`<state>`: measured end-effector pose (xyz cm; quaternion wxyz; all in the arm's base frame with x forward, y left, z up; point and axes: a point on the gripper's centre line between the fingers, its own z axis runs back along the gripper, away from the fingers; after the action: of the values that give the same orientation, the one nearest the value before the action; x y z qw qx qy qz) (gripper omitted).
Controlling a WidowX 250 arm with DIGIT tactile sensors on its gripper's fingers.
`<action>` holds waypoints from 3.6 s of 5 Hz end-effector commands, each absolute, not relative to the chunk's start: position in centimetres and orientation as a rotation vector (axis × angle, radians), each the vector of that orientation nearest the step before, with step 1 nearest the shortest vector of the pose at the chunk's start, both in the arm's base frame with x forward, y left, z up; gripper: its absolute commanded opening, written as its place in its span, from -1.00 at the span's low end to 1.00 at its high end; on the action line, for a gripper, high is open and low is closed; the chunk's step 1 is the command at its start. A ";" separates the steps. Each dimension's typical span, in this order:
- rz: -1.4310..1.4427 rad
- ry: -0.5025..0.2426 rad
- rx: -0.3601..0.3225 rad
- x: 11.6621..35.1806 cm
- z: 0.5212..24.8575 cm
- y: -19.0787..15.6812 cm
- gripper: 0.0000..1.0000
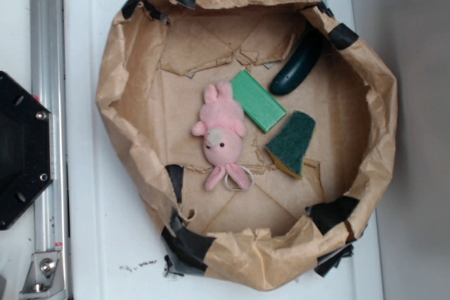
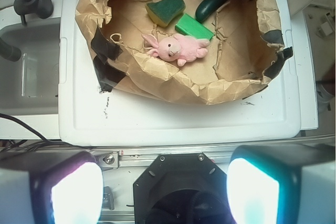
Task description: Grab the green sponge.
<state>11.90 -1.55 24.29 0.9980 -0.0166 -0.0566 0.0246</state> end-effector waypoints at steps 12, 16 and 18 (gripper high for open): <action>0.690 -0.187 -0.087 32.9 3.6 -2.0 1.00; 0.146 -0.130 -0.089 27.8 9.7 -3.0 -1.00; -0.030 -0.139 -0.060 26.3 15.7 0.1 -1.00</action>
<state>25.25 -1.55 13.69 0.9987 -0.0295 -0.0347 -0.0230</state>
